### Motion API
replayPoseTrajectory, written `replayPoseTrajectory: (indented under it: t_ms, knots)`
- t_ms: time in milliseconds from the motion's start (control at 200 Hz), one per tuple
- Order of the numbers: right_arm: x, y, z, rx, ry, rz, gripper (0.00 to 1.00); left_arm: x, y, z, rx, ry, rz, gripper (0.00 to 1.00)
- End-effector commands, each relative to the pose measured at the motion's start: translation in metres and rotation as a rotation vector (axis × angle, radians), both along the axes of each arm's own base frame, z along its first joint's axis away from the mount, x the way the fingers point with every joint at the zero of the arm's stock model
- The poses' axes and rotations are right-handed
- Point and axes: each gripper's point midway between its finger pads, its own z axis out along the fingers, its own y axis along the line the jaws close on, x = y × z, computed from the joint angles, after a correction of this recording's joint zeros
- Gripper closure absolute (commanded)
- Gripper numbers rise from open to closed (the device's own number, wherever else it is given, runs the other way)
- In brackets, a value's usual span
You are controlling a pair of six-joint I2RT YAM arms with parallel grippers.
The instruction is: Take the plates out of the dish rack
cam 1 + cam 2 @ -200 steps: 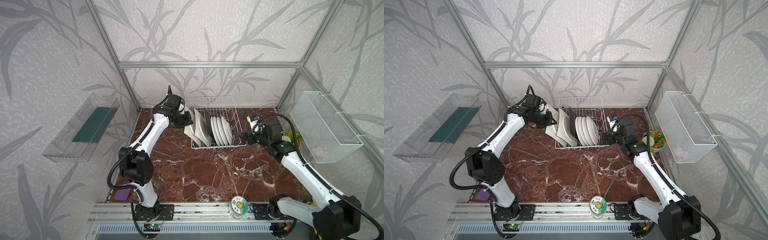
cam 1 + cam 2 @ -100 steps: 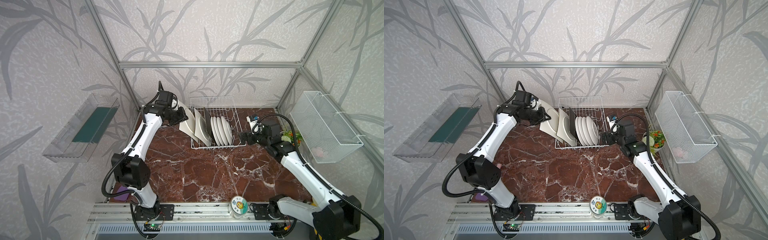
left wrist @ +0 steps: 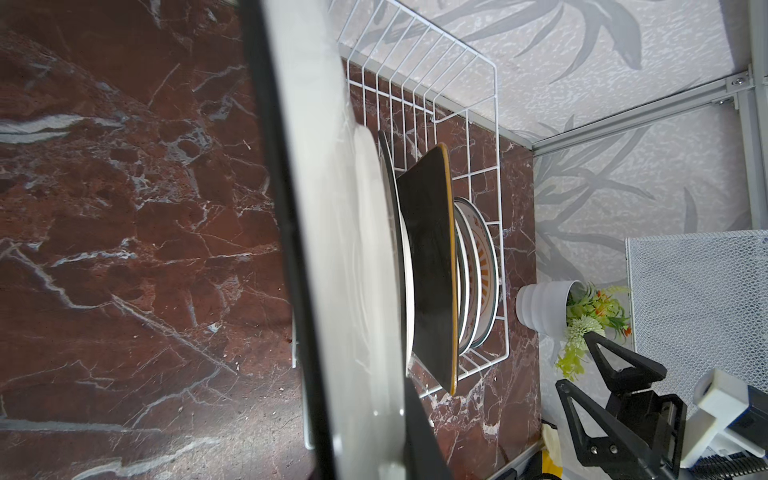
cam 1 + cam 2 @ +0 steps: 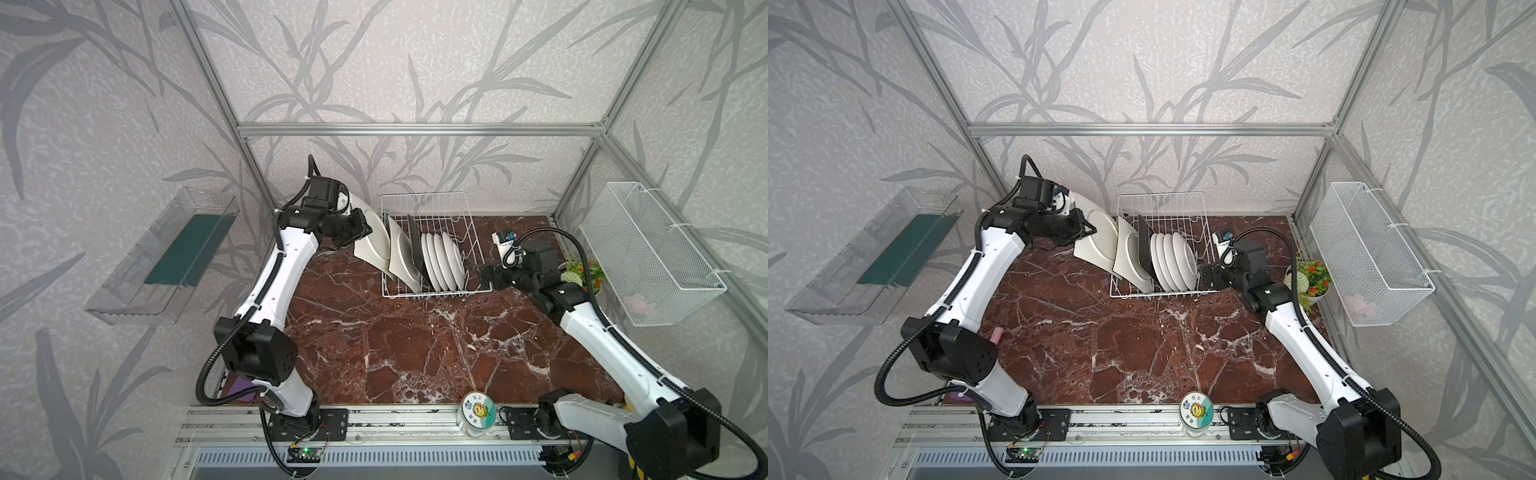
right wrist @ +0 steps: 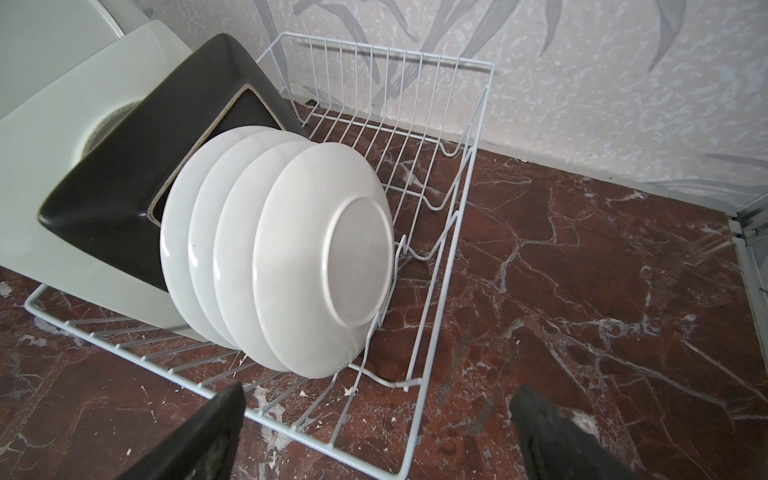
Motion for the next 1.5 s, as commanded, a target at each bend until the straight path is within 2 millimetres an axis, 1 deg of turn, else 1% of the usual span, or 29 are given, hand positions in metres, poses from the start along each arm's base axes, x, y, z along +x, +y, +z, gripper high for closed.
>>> replayPoseTrajectory:
  t_ms: [0, 205, 410, 490, 590, 660, 775, 860, 950, 1114, 1214, 1494]
  knots:
    - [0.005, 0.003, 0.018, 0.012, -0.044, -0.004, 0.01, -0.008, 0.006, 0.082, -0.008, -0.250, -0.003, 1.00]
    - [0.004, 0.004, 0.018, 0.013, -0.042, 0.001, 0.01, -0.012, 0.018, 0.092, 0.066, -0.296, 0.016, 1.00]
    - [0.004, 0.007, 0.028, 0.045, -0.056, 0.007, 0.01, -0.022, 0.039, 0.117, 0.205, -0.429, 0.051, 1.00]
    - [0.003, 0.011, 0.037, 0.082, -0.061, 0.016, 0.01, -0.027, 0.046, 0.125, 0.267, -0.476, 0.043, 1.00]
    - [0.002, 0.017, 0.055, 0.150, -0.081, 0.020, 0.01, -0.031, 0.052, 0.133, 0.336, -0.531, 0.026, 1.00]
    - [0.002, 0.021, 0.067, 0.202, -0.099, 0.028, 0.01, -0.034, 0.053, 0.136, 0.377, -0.570, 0.008, 1.00]
    - [0.002, 0.028, 0.083, 0.270, -0.112, 0.045, 0.01, -0.036, 0.061, 0.136, 0.448, -0.610, 0.020, 1.00]
    - [0.003, 0.032, 0.090, 0.307, -0.106, 0.054, 0.01, -0.038, 0.059, 0.134, 0.493, -0.635, -0.013, 1.00]
    - [0.005, 0.036, 0.093, 0.333, -0.093, 0.062, 0.01, -0.041, 0.054, 0.134, 0.558, -0.679, -0.058, 1.00]
    - [0.009, 0.045, 0.091, 0.388, -0.046, 0.076, 0.01, -0.050, 0.039, 0.140, 0.631, -0.795, -0.144, 1.00]
    - [0.012, 0.052, 0.091, 0.439, -0.020, 0.097, 0.01, -0.055, 0.036, 0.142, 0.670, -0.834, -0.178, 1.00]
    - [0.015, 0.069, 0.111, 0.553, 0.039, 0.144, 0.01, -0.069, 0.022, 0.150, 0.806, -1.031, -0.268, 1.00]
